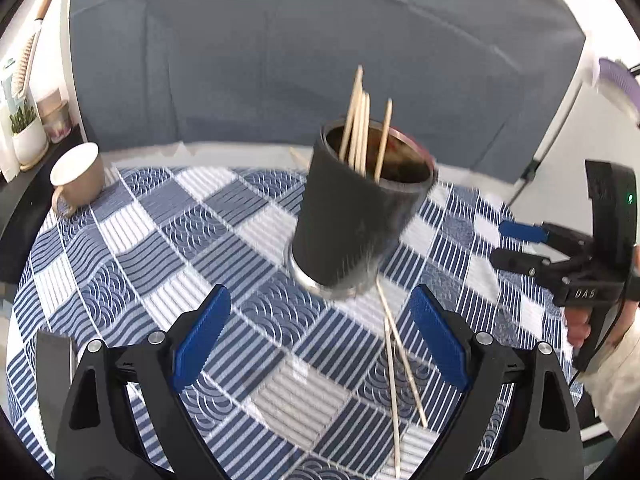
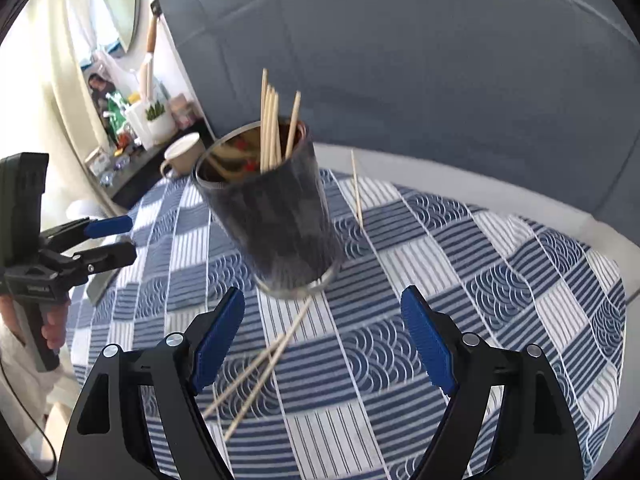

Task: Organize utensils
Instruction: 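Lower both open tools toward the sticks beside the cup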

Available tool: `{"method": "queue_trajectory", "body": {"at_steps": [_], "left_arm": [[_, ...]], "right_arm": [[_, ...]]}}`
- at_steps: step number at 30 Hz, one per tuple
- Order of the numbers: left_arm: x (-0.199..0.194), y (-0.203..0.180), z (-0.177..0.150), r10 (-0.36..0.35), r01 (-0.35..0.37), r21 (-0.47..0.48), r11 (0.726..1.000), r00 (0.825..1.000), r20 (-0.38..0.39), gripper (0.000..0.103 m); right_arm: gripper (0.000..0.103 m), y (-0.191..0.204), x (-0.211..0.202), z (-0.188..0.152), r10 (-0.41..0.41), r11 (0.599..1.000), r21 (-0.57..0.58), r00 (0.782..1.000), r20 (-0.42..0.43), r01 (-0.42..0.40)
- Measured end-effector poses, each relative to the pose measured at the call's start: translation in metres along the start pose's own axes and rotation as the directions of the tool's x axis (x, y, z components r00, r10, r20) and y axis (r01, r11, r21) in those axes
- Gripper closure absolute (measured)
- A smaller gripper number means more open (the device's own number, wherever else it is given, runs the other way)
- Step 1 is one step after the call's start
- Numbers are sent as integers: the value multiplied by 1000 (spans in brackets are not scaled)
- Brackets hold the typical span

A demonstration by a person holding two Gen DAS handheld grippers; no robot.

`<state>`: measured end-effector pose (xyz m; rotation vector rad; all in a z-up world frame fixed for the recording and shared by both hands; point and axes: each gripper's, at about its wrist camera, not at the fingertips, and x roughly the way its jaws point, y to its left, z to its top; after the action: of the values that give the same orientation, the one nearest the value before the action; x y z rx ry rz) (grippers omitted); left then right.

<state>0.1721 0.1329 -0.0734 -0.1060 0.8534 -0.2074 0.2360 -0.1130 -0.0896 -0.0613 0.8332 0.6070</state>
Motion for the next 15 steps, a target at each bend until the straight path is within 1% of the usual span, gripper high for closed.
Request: {"method": "queue_trajectory", "body": {"at_steps": [6,11,13,15], "left_arm": [[12,-14,-24,5,-3,20,1000,997,-74,14],[25,-26,-45,8,-1,47,999,990,-143,14],[31,-29,-51,15,-5,61,998,985,-171,14],[37,-31,-55,18,-4,71,997,980,-201,14]], "right_arm": [[26,-6,1,-22,-7,1000,-2,999,-52,7],[25,-21,5,-36,-32,999,29,995,-96,35],[20,-30,9,-42,-47,997,48,993,-111,52],[19,-36,12,-44,-66,996,59,991,-119,73]]}}
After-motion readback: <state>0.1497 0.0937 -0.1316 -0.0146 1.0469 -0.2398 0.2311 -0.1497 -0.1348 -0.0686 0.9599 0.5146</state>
